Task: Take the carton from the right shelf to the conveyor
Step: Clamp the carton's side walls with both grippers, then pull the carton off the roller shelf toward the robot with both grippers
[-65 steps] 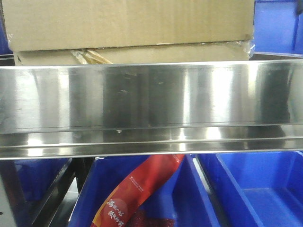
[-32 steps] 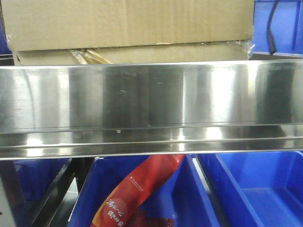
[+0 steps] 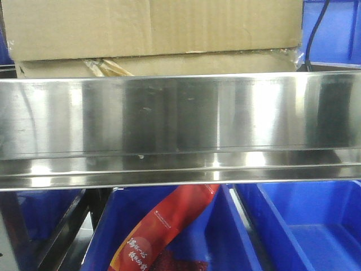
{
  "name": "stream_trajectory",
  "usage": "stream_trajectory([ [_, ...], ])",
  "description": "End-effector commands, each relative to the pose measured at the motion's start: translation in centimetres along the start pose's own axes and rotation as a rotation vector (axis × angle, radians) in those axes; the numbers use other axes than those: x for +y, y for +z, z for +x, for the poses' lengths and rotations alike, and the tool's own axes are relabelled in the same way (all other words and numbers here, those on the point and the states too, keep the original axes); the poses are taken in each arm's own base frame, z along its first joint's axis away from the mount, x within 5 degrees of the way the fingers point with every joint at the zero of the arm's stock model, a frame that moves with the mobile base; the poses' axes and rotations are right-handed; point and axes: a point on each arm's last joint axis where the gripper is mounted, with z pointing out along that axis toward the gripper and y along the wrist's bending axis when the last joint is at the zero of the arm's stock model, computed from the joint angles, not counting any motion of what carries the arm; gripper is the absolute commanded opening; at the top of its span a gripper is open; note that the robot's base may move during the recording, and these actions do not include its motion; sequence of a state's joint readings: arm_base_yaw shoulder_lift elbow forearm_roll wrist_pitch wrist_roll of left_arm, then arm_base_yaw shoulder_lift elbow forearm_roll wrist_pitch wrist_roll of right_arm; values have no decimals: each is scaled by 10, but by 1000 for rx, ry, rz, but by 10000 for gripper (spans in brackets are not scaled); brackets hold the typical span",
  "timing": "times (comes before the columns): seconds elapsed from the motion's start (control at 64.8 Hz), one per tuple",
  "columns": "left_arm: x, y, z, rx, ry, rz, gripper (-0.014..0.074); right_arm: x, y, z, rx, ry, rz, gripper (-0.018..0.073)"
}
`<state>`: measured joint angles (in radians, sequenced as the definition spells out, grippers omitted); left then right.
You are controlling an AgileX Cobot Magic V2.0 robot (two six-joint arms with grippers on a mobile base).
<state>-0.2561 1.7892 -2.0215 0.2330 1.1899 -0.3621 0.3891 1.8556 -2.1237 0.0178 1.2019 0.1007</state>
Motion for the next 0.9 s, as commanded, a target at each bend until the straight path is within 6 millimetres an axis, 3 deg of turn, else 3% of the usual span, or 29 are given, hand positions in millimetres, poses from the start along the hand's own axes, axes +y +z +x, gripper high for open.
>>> stream_trajectory([
  [0.0, 0, -1, -1, -2, -2, 4, 527, 0, -3, -4, -38, -3, 0, 559],
  [0.108, 0, 0, -1, 0, -2, 3, 515, 0, 0, -4, -30, -2, 1, 536],
  [0.185, 0, 1, 0, 7, -1, 0, 443, 0, 3, -2, -13, -2, 3, 424],
  [0.247, 0, 1, 0, 9, -1, 0, 311, 0, 3, -1, -2, -2, 4, 267],
  [0.37, 0, 1, 0, 9, -1, 0, -57, 0, 3, -1, 5, -2, 5, -81],
  [0.386, 0, 1, 0, 9, -1, 0, -43, 0, 3, -1, 5, -2, 5, -100],
  [0.463, 0, 1, 0, 9, -1, 0, 26, 0, 3, -1, 7, -2, 5, -54],
  [0.664, 2, -9, -1, -11, -2, 0, -6, 0, -6, -1, -10, -3, 3, -66],
  [0.88, 7, -60, 0, -90, -10, 33, -6, 1, -56, -6, -114, -4, -8, -66],
])
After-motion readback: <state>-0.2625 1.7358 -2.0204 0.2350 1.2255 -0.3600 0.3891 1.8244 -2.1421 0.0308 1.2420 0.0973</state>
